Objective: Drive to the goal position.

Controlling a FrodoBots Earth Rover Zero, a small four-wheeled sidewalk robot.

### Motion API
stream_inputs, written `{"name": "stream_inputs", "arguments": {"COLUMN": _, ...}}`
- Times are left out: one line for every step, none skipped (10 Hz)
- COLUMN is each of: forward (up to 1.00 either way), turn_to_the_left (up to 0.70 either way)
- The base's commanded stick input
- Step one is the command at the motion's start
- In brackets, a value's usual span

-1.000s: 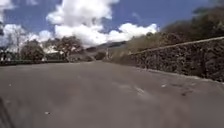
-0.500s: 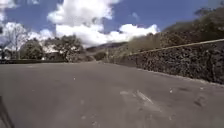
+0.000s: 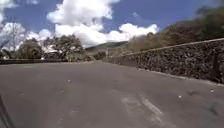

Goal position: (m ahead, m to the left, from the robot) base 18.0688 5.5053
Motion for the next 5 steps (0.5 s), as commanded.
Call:
{"name": "stream_inputs", "arguments": {"forward": 0.7, "turn_to_the_left": 0.0}}
{"name": "stream_inputs", "arguments": {"forward": 0.7, "turn_to_the_left": 0.0}}
{"name": "stream_inputs", "arguments": {"forward": 0.7, "turn_to_the_left": 0.0}}
{"name": "stream_inputs", "arguments": {"forward": 0.7, "turn_to_the_left": 0.0}}
{"name": "stream_inputs", "arguments": {"forward": 0.7, "turn_to_the_left": 0.0}}
